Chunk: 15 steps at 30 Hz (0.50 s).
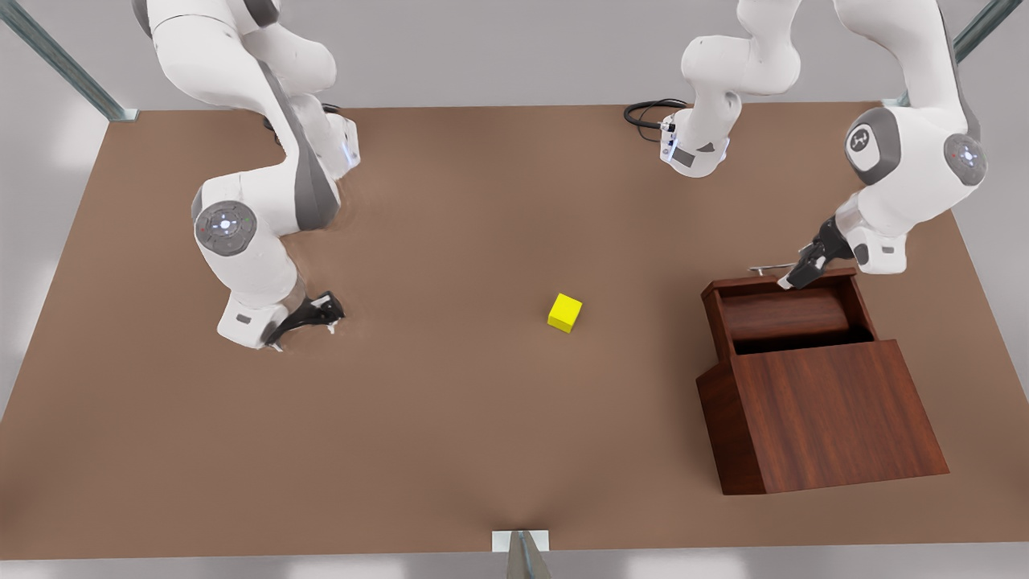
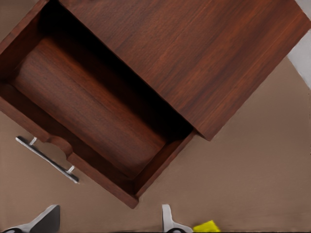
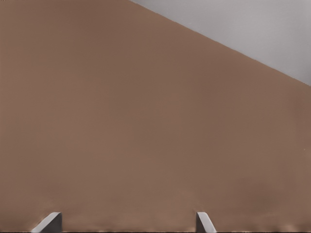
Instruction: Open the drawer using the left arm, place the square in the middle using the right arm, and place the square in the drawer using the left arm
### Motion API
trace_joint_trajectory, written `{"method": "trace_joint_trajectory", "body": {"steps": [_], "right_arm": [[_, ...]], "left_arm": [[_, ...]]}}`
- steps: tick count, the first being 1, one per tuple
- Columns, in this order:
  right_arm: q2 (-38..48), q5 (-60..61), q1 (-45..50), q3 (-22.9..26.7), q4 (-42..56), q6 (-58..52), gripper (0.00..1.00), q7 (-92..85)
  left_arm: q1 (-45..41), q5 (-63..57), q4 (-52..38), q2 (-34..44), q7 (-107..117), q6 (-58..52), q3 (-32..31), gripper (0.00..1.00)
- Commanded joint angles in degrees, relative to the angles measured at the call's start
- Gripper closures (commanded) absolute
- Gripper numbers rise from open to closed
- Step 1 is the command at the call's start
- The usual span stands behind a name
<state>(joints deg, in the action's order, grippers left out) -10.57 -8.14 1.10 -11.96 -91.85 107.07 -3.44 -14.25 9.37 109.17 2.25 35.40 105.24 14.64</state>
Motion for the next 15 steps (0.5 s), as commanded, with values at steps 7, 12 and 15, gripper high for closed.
{"method": "trace_joint_trajectory", "body": {"steps": [7,12,15], "right_arm": [[1.1,0.3,0.9,11.4,11.3,-13.4,0.00,6.5],[-4.8,3.5,-2.0,12.7,12.7,-12.9,0.00,6.8],[-4.8,8.6,-4.9,12.8,12.7,-11.3,0.00,6.4]], "left_arm": [[-8.1,-4.2,-29.5,-22.9,-15.8,-11.9,-14.9,0.00],[-17.7,-8.8,-28.1,-29.2,-16.3,1.8,-18.2,0.00],[-20.8,-8.9,-23.5,-29.6,-16.2,8.6,-18.2,0.00]]}}
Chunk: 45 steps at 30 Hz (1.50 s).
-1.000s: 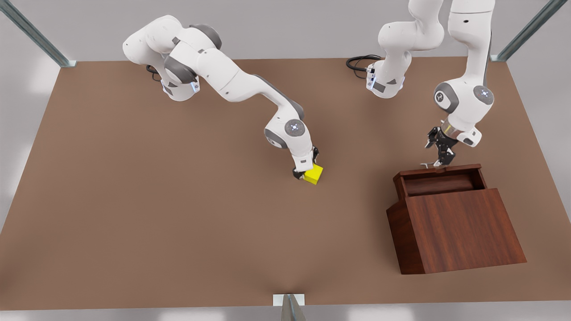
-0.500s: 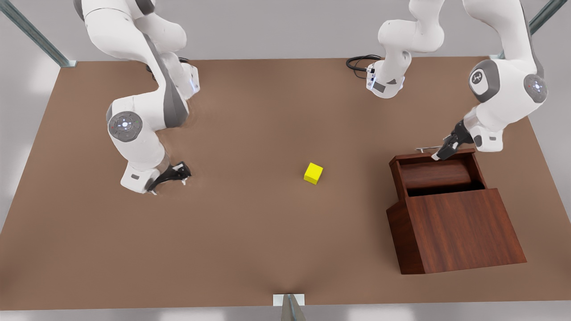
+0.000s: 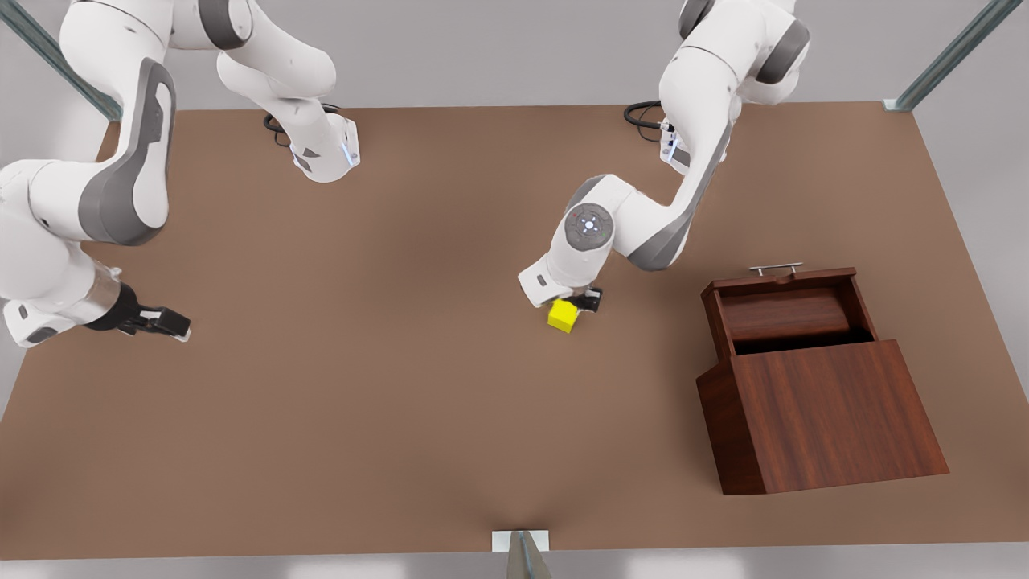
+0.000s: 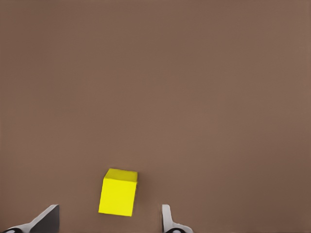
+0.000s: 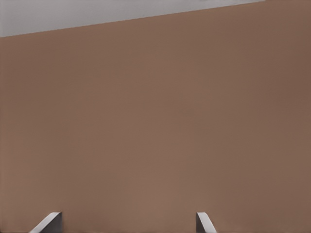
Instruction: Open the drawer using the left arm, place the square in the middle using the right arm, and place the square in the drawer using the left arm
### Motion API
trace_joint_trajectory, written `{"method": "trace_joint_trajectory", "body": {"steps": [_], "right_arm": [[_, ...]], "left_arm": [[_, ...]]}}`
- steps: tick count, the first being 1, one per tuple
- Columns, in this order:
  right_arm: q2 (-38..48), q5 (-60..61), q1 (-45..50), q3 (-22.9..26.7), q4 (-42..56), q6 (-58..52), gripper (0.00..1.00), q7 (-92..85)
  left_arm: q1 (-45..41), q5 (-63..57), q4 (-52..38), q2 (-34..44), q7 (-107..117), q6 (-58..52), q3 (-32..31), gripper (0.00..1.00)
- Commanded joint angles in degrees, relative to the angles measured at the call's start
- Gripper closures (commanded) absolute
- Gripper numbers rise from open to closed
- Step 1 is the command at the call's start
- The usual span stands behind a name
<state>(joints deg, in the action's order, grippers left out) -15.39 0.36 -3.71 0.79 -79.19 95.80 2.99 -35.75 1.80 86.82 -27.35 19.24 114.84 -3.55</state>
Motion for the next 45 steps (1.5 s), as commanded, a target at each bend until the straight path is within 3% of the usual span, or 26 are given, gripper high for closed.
{"method": "trace_joint_trajectory", "body": {"steps": [1,11,20,34,35,37,40,45], "right_arm": [[0.0,0.0,-0.2,0.1,0.1,0.0,0.00,0.0],[0.1,0.0,-2.8,0.1,0.9,0.9,0.00,0.1],[-0.3,0.3,-2.2,-0.2,0.8,6.7,0.00,0.3],[-0.4,0.2,-1.9,-0.3,0.8,6.7,0.00,0.3],[-0.4,0.1,-1.9,-0.3,0.8,6.7,0.00,0.3],[-0.4,0.1,-1.9,-0.3,0.8,6.7,0.00,0.3],[-0.4,0.1,-1.9,-0.3,0.8,6.7,0.00,0.3],[-0.4,0.2,-1.9,-0.3,0.8,6.8,0.00,0.4]], "left_arm": [[-0.5,-1.8,0.5,0.0,0.1,0.6,0.0,0.00],[-0.6,-5.8,17.6,1.3,3.3,15.2,0.7,0.00],[-1.3,-5.8,20.0,-2.3,4.2,19.7,0.6,0.00],[-1.8,-6.6,20.0,-6.8,4.3,22.4,0.7,0.00],[-1.8,-8.0,20.0,-7.1,4.3,22.4,0.7,0.18],[-1.8,-8.1,20.0,-7.3,4.3,22.3,0.7,0.28],[-1.8,-8.2,19.9,-7.6,4.3,22.4,0.7,0.36],[-1.8,-9.0,19.6,-7.9,4.4,22.4,0.7,0.36]]}}
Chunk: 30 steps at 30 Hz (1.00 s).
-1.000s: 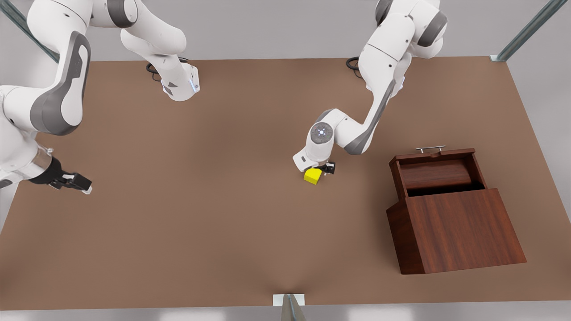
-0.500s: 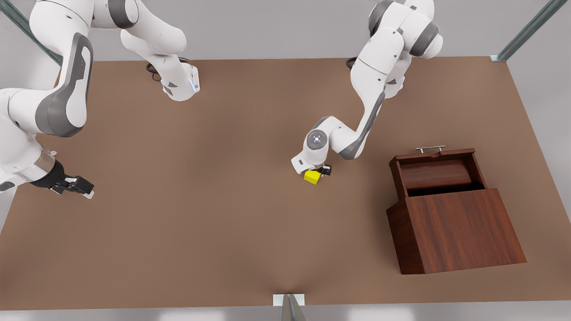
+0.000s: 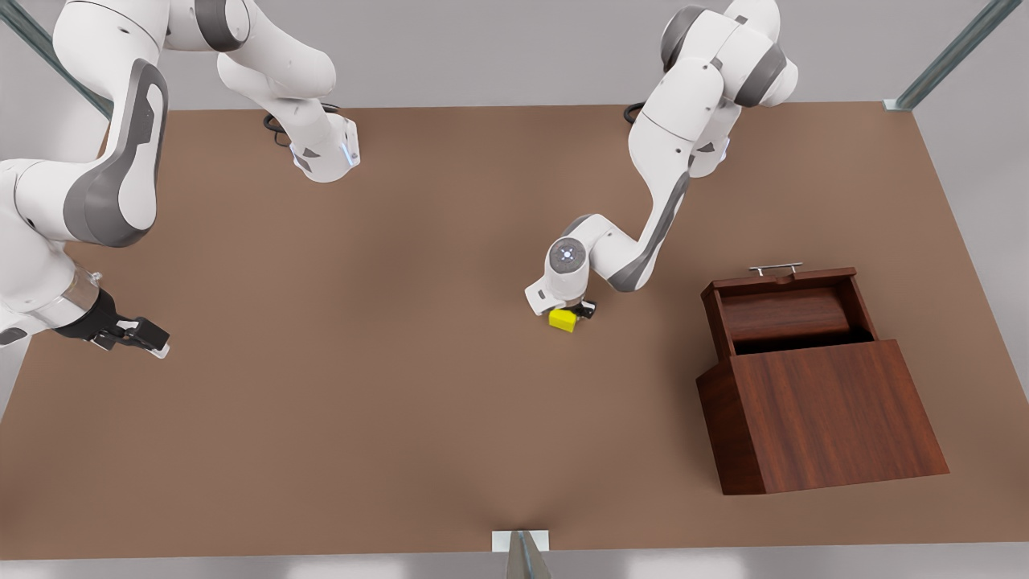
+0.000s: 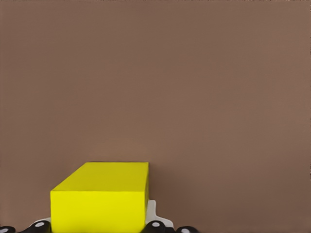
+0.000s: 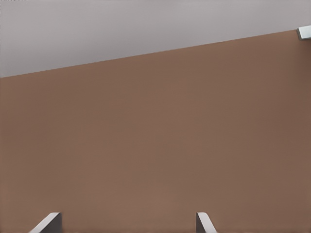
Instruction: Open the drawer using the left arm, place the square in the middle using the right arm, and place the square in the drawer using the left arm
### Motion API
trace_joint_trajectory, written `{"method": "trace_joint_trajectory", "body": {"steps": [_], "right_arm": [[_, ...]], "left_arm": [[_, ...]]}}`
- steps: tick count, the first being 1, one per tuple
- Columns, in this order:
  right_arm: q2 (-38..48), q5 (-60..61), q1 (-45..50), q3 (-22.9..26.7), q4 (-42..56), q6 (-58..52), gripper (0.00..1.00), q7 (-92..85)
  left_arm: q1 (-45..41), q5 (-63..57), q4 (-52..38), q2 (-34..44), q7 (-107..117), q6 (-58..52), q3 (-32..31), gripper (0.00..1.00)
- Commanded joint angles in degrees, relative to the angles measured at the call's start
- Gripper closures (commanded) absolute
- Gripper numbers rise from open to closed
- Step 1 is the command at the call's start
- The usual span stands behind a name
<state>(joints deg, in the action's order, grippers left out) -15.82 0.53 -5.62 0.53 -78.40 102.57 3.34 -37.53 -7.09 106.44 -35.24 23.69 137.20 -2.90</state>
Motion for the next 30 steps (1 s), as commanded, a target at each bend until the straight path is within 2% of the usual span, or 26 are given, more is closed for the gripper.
{"method": "trace_joint_trajectory", "body": {"steps": [1,5,10,12,15,18,20,23,27,28,30], "right_arm": [[0.0,0.0,0.0,0.0,0.0,0.0,0.00,0.1],[0.0,0.1,0.0,0.0,0.0,0.6,0.00,0.1],[0.0,0.0,0.0,0.0,0.0,0.6,0.00,0.1],[0.0,0.1,0.0,0.0,0.0,0.6,0.00,0.1],[0.0,0.0,0.0,0.0,0.0,0.6,0.00,0.1],[0.0,0.0,0.0,0.0,0.0,0.6,0.00,0.1],[0.0,0.0,0.0,0.0,0.0,0.6,0.00,0.0],[0.0,0.0,0.0,0.0,0.0,0.6,0.00,0.1],[0.0,0.0,0.0,0.0,0.0,0.6,0.00,0.1],[0.0,0.0,0.0,0.0,0.0,0.6,0.00,0.1],[0.0,0.0,0.0,0.0,0.0,0.6,0.00,0.1]], "left_arm": [[0.0,-0.1,-0.1,0.1,0.0,-0.1,0.0,0.36],[0.1,-0.1,-1.6,2.8,0.2,-4.3,0.0,0.35],[0.4,0.9,-4.6,16.7,-0.7,-20.5,2.2,0.34],[0.5,2.5,-4.6,20.4,-7.8,-25.1,6.2,0.33],[0.5,4.5,-4.5,23.6,-24.3,-29.9,16.5,0.33],[0.5,7.5,-3.9,23.6,-41.6,-31.6,27.5,0.33],[0.5,7.6,-3.3,23.2,-50.8,-32.3,32.5,0.32],[1.0,8.2,-2.8,22.3,-59.9,-32.7,36.9,0.31],[2.7,8.3,-2.9,19.2,-63.3,-32.6,38.1,0.29],[3.0,8.3,-2.9,18.4,-63.9,-32.6,38.2,0.00],[4.0,9.3,-2.9,17.1,-63.9,-32.6,38.1,0.00]]}}
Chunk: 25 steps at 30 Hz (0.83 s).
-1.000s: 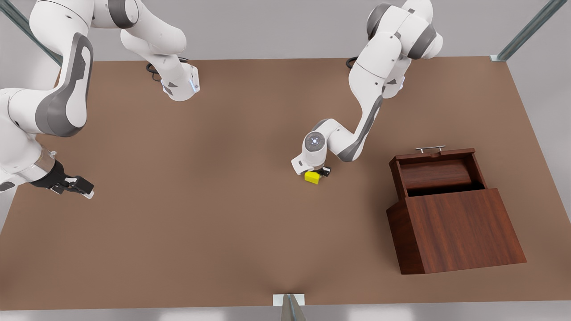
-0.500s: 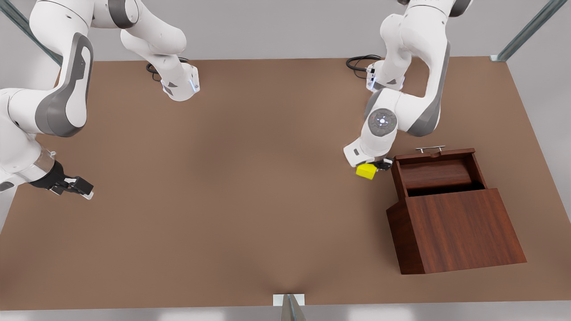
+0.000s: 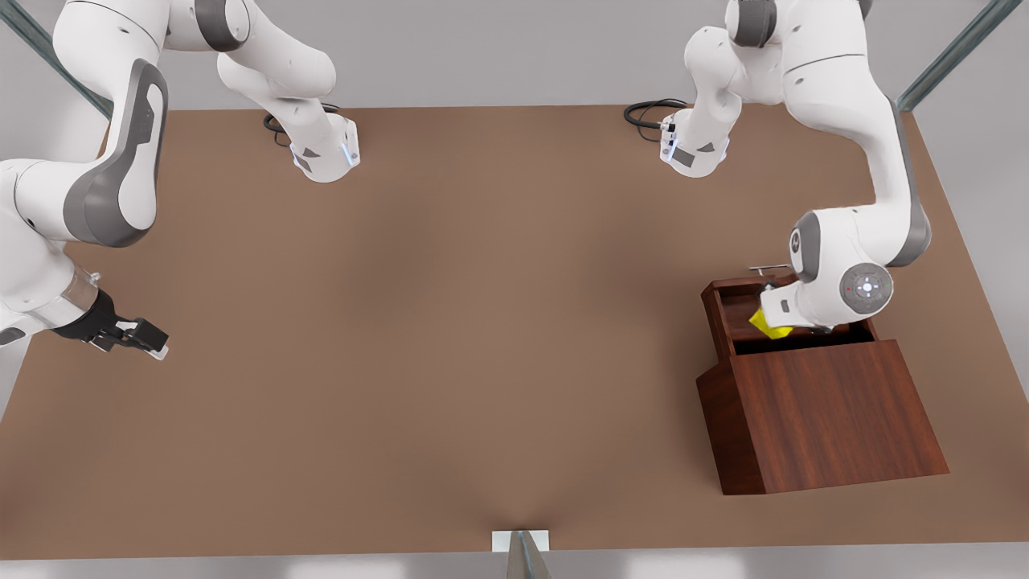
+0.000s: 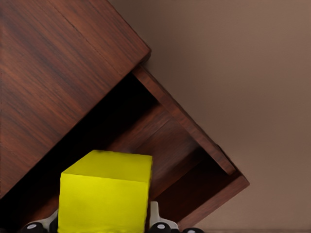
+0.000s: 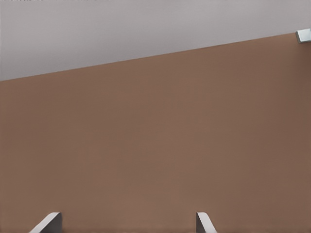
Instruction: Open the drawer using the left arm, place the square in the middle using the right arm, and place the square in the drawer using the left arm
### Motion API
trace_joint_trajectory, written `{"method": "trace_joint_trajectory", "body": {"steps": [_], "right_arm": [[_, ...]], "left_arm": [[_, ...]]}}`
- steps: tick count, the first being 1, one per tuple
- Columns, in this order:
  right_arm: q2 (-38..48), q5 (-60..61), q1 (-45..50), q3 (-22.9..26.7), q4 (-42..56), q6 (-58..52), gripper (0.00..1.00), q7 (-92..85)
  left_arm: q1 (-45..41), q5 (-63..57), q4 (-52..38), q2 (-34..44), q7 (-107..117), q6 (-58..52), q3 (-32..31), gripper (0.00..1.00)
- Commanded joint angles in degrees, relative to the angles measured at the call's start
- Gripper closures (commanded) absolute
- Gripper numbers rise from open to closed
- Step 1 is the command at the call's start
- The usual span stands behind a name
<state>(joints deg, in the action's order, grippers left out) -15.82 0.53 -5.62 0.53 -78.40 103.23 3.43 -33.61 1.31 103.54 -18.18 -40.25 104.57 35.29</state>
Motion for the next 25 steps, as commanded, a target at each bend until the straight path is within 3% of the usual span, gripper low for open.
{"method": "trace_joint_trajectory", "body": {"steps": [1,5,9,10,13,15,25], "right_arm": [[0.0,0.0,0.0,0.0,0.0,0.0,0.00,0.0],[0.0,0.0,0.0,0.0,0.0,0.0,0.00,-0.1],[0.0,0.0,0.0,0.0,0.0,0.0,0.00,0.0],[0.0,0.0,0.0,0.0,0.0,0.0,0.00,0.0],[0.0,0.0,0.0,0.0,0.0,0.0,0.00,0.0],[0.0,0.1,0.0,0.0,0.0,0.0,0.00,0.0],[0.0,0.0,0.0,0.0,0.0,0.0,0.00,0.0]], "left_arm": [[0.0,0.9,0.0,0.0,0.0,0.0,0.0,0.00],[-0.3,0.9,-0.4,0.8,1.1,-1.3,0.0,0.00],[-0.1,1.0,-2.5,6.1,18.1,-1.3,-0.8,0.00],[0.4,1.3,-2.6,8.2,25.4,-1.0,-2.9,0.00],[17.8,-1.0,-9.6,9.1,36.7,-0.3,-23.9,0.00],[23.1,-3.9,-11.2,8.8,36.8,-0.2,-30.1,0.00],[30.1,-8.1,-15.9,6.7,40.0,1.2,-39.1,0.00]]}}
